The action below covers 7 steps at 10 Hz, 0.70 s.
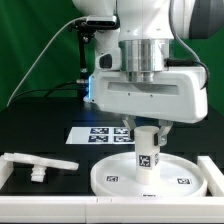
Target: Assemble round table
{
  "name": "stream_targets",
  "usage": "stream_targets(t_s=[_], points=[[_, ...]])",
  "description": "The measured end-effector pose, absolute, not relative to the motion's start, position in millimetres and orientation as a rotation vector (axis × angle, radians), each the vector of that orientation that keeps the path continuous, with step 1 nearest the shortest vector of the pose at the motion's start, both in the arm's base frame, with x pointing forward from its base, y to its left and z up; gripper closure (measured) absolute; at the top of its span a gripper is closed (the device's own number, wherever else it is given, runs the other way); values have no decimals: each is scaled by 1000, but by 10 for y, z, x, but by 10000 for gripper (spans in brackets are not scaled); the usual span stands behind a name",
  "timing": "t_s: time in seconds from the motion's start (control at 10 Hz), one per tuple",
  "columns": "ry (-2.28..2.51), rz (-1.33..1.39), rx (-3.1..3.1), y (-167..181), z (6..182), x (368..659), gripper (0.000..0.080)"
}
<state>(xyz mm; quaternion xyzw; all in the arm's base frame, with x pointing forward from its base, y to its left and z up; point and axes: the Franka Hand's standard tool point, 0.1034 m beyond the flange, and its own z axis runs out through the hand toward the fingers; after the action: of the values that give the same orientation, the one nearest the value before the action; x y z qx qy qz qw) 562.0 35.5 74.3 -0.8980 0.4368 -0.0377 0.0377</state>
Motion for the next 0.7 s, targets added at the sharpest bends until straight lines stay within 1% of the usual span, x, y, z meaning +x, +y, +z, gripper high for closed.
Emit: stream_targets(t_s=[0.2,0.7], points=[[1778,-68,-2455,364,737,5611,393],[2096,-33,-2163,373,737,5605,393]])
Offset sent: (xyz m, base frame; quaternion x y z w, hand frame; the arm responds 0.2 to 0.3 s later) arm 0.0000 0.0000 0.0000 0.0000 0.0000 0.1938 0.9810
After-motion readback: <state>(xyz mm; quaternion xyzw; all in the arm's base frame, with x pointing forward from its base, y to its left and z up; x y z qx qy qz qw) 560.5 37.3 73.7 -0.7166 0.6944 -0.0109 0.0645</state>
